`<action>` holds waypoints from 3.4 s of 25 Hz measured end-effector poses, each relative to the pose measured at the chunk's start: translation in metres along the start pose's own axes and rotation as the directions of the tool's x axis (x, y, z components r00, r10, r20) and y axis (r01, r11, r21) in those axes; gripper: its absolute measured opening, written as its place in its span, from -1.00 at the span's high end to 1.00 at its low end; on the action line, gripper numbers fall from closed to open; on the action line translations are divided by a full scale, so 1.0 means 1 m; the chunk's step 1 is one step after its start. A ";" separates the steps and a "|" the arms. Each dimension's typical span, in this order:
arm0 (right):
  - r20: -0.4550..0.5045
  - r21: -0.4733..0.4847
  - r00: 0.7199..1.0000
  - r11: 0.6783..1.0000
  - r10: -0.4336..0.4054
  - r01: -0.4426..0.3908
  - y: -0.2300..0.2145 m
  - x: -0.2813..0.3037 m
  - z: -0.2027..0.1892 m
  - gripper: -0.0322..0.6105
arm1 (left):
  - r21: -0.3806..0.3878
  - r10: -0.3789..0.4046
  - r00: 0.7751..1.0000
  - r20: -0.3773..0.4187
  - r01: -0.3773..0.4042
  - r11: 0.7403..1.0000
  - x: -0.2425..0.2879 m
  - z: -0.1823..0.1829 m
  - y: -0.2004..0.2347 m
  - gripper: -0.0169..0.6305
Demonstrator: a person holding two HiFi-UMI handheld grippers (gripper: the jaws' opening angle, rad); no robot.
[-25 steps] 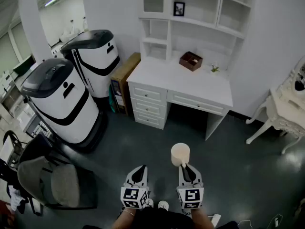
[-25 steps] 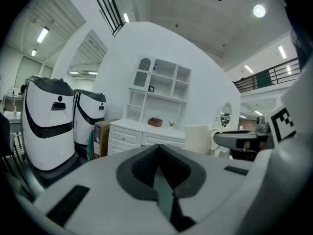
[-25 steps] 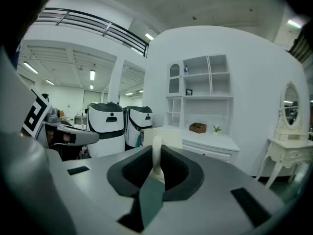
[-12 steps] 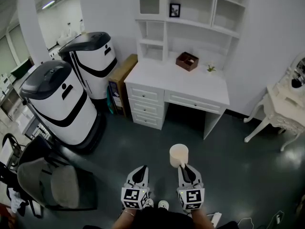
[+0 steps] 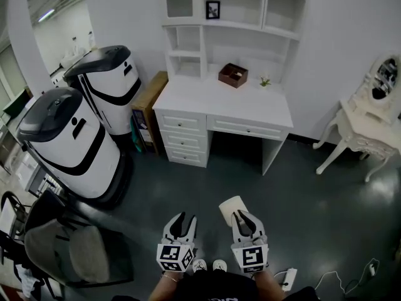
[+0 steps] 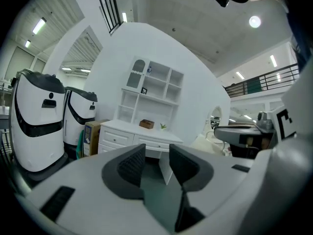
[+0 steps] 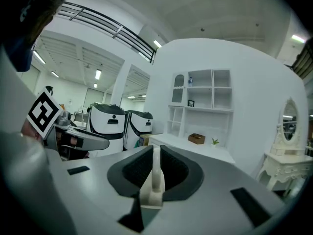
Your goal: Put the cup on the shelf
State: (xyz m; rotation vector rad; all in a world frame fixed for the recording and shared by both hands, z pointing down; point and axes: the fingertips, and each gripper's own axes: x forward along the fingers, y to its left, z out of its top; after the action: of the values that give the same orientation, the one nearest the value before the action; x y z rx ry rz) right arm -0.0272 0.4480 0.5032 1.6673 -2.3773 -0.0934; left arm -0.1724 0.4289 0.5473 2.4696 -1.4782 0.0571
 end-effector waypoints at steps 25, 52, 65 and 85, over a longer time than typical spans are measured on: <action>0.063 0.060 0.997 0.997 -0.050 0.046 -0.037 0.065 0.009 0.72 | -0.007 -0.021 0.998 -0.059 0.020 1.000 0.058 0.006 0.035 -0.01; 0.067 0.030 0.995 0.996 0.078 -0.080 -0.262 0.248 -0.002 0.72 | -0.038 0.064 0.996 -0.068 -0.066 0.997 0.334 0.048 -0.008 0.00; 0.038 0.045 0.996 0.996 0.080 -0.082 -0.283 0.280 -0.016 0.72 | -0.051 0.038 0.993 -0.113 -0.044 0.998 0.382 0.040 -0.002 0.00; -0.024 0.093 0.997 0.993 -0.071 0.073 -0.335 0.494 -0.004 0.72 | -0.006 -0.077 0.986 -0.149 0.077 0.997 0.577 0.101 0.141 -0.01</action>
State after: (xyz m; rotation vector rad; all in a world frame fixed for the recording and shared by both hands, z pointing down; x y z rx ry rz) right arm 0.1225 -0.1297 0.5208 1.7876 -2.3406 0.0240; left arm -0.0276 -0.1554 0.5743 2.4606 -1.3208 0.2217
